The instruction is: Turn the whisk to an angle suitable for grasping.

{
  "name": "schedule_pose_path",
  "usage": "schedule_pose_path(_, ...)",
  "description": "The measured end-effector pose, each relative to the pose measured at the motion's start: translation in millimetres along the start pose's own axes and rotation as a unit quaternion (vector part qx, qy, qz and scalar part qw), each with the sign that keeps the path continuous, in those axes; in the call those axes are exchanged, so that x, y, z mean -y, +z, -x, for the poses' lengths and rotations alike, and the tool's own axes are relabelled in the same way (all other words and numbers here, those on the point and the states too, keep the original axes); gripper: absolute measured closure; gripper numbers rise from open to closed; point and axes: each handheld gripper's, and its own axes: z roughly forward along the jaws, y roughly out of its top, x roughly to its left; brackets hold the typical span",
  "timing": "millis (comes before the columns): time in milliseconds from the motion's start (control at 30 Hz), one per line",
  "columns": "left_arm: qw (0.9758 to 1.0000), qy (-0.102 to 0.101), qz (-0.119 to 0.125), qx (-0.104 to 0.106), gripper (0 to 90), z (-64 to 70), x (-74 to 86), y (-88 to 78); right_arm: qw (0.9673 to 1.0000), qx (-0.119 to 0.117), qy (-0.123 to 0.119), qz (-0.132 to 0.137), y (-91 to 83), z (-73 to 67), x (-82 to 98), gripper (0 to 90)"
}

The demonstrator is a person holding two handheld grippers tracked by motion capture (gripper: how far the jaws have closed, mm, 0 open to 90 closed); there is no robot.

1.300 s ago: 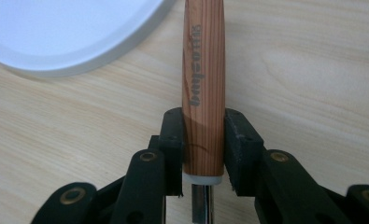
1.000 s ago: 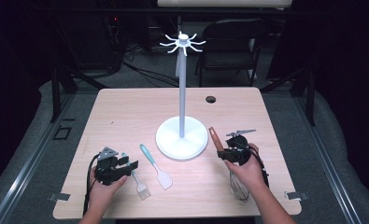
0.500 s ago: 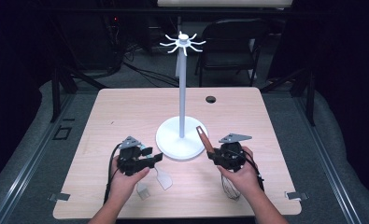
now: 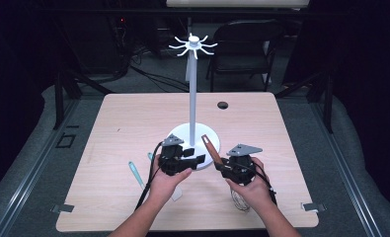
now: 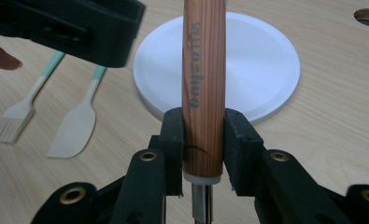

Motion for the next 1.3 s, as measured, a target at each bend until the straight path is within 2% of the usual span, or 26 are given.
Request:
schedule_pose_path(167,0.9999,-0.011,0.001,0.009,42.4,6.7,-9.2,10.4,1.0,-0.001,-0.01,-0.001,1.2,-4.6,-0.4,70.8)
schedule_pose_path(467,0.9993,-0.033,-0.003,0.018,43.4,9.0,-12.6,20.4,0.9998,-0.007,-0.015,0.006,2.8,-10.2,-1.2,70.7)
schedule_pose_path(633,0.9993,-0.034,-0.004,0.018,45.7,9.6,-12.0,23.2,0.9998,-0.009,-0.018,0.005,2.9,-11.4,-1.7,70.8)
schedule_pose_path(733,0.9992,-0.034,-0.003,0.02,50.1,9.1,-11.4,24.4,0.9998,-0.011,-0.015,0.01,2.4,-11.9,-1.8,70.7)
schedule_pose_path(1000,0.9992,-0.035,0.002,0.017,51.8,8.6,-10.5,25.4,0.9998,-0.011,-0.017,0.009,2.4,-12.4,-1.9,70.7)
schedule_pose_path(1033,0.9994,-0.032,0.003,0.015,54.2,8.6,-10.4,25.1,0.9998,-0.01,-0.017,0.011,2.4,-13.0,-1.9,70.7)
schedule_pose_path(1300,0.9995,-0.026,0.008,0.015,55.5,8.4,-9.9,24.5,0.9997,-0.015,-0.013,0.014,2.3,-12.7,-1.6,70.1)
